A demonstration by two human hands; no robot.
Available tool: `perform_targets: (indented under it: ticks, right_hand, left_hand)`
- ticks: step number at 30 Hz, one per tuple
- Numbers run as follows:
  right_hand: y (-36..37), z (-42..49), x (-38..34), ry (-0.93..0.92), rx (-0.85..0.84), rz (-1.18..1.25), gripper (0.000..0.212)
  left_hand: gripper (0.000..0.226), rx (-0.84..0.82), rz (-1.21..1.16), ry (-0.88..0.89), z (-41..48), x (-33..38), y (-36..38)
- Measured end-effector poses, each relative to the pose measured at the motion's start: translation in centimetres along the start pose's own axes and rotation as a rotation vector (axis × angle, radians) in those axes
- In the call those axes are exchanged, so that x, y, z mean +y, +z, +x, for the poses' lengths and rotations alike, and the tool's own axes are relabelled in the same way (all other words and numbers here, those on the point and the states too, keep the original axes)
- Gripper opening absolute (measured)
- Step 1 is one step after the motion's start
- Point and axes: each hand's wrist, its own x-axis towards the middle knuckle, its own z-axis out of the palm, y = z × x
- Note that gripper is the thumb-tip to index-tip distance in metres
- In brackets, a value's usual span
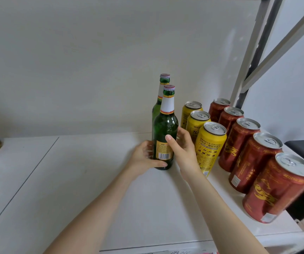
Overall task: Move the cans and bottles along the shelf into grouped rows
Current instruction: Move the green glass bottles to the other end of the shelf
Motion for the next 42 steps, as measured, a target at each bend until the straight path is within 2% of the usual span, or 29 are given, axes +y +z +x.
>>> perform_targets:
  ticks: [7, 20, 29, 32, 34, 37, 39, 42]
  right_hand:
    - [0.2, 0.9, 0.6, -0.006, 0.012, 0.009, 0.052]
    - [0.3, 0.8, 0.7, 0.001, 0.01, 0.025, 0.062]
    - [0.1, -0.4, -0.3, 0.009, -0.037, 0.016, 0.035]
    - [0.3, -1.4, -0.2, 0.033, -0.046, -0.01, 0.037]
    - [0.3, -2.4, -0.3, 0.044, -0.038, -0.067, 0.052]
    - [0.5, -4.9, -1.0, 0.068, -0.032, -0.189, 0.057]
    - [0.5, -6.8, -1.5, 0.029, -0.04, -0.368, 0.061]
    - [0.4, -9.5, -1.7, -0.105, -0.133, -0.764, 0.073]
  left_hand:
    - [0.067, 0.007, 0.007, -0.001, 0.9, 0.1, 0.3]
    - [0.066, 0.002, 0.05, 0.022, 0.9, -0.2, 0.1]
    - [0.064, -0.027, 0.074, 0.024, 0.1, -0.6, -1.4]
    - [0.066, -0.018, 0.172, 0.004, -1.0, -0.5, -2.7]
    - [0.067, 0.004, 0.253, 0.01, -2.0, -0.7, -3.9]
    - [0.065, 0.083, 0.492, 0.115, -4.1, -1.0, -5.7]
    - [0.064, 0.142, 0.702, 0.2, -5.9, -1.3, -6.6]
    - [0.061, 0.22, 0.941, 0.235, -9.3, -1.3, -7.3]
